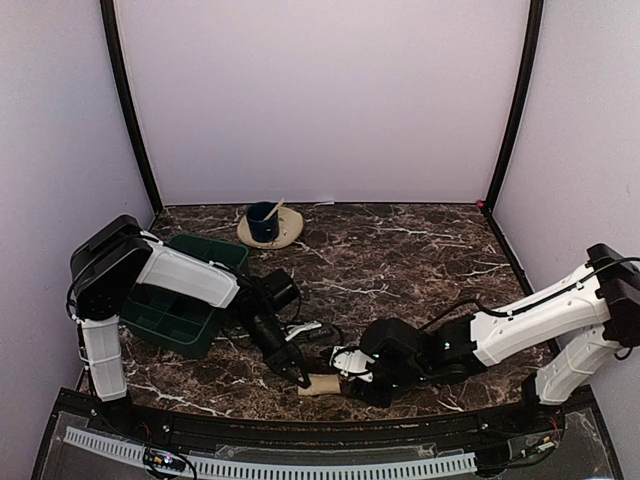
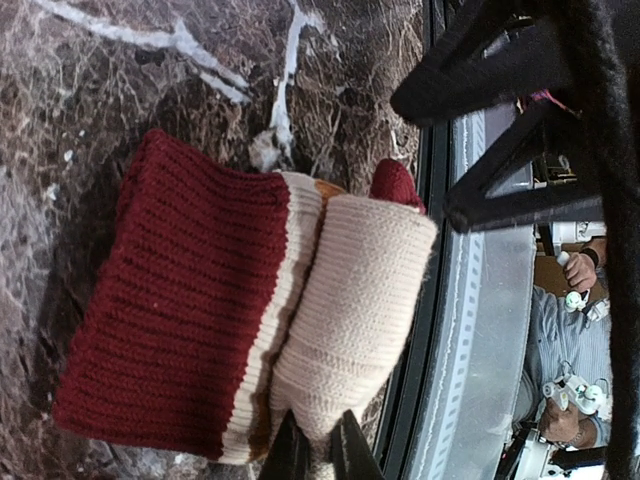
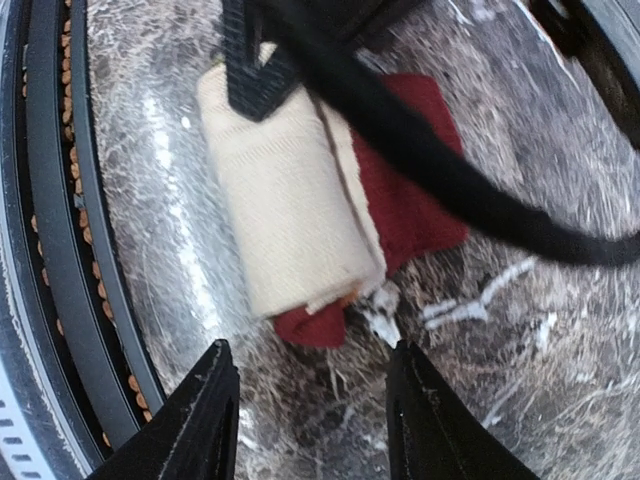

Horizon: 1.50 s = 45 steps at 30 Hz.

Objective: Roll the socks
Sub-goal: Roll the sock at the center of the board.

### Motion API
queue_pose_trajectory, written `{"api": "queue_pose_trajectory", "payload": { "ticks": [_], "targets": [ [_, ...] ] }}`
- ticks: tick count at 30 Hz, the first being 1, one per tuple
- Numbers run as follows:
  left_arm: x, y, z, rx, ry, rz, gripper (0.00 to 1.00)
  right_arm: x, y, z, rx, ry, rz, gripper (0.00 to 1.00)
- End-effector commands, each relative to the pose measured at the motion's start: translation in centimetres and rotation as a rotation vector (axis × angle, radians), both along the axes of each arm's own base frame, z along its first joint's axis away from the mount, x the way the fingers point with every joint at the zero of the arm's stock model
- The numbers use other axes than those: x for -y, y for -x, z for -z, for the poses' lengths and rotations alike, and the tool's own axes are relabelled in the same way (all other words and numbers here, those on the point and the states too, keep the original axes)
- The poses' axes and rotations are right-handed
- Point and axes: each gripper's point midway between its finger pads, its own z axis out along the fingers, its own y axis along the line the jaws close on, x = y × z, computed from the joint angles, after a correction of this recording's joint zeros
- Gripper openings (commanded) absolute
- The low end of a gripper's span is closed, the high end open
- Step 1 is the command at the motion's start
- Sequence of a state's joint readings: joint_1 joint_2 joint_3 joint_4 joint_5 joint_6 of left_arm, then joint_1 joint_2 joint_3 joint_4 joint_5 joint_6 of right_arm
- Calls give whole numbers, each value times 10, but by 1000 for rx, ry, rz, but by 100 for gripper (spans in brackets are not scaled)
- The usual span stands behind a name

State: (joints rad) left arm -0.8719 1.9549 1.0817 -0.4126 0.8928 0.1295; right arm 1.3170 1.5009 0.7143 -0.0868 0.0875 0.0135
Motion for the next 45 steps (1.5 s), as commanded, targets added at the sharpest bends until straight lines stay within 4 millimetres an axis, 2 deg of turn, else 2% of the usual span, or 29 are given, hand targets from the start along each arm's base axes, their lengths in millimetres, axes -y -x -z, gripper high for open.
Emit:
{"api": "queue_pose_trajectory", "payload": {
  "ticks": [1,6,10,21,26,31,38,41,45],
  "targets": [
    [-17,8,15,-43,-89,9,0,-14,-3,-8,101,35,-43,49],
    [-16,9,15,-54,-84,13,0,-24,0,-7,130,64,-89,53],
    [-16,10,16,-61,-85,19,0,-29,1,2,134,104,-120,54],
    [-16,11,16,-72,-84,26,0,-39,-3,13,167,150,-169,51],
    [-17,11,18,-72,-90,25,0,-39,-3,16,167,166,-181,40],
    [-18,10,20,-69,-99,24,0,-38,-2,14,164,167,-182,34],
    [-18,8,21,-67,-105,15,0,-36,3,17,135,182,-193,10],
    [-18,2,22,-46,-118,-13,7,-35,5,24,101,198,-198,0],
    [-18,-10,15,0,-101,-75,18,-33,2,27,24,177,-169,0]
  ]
}}
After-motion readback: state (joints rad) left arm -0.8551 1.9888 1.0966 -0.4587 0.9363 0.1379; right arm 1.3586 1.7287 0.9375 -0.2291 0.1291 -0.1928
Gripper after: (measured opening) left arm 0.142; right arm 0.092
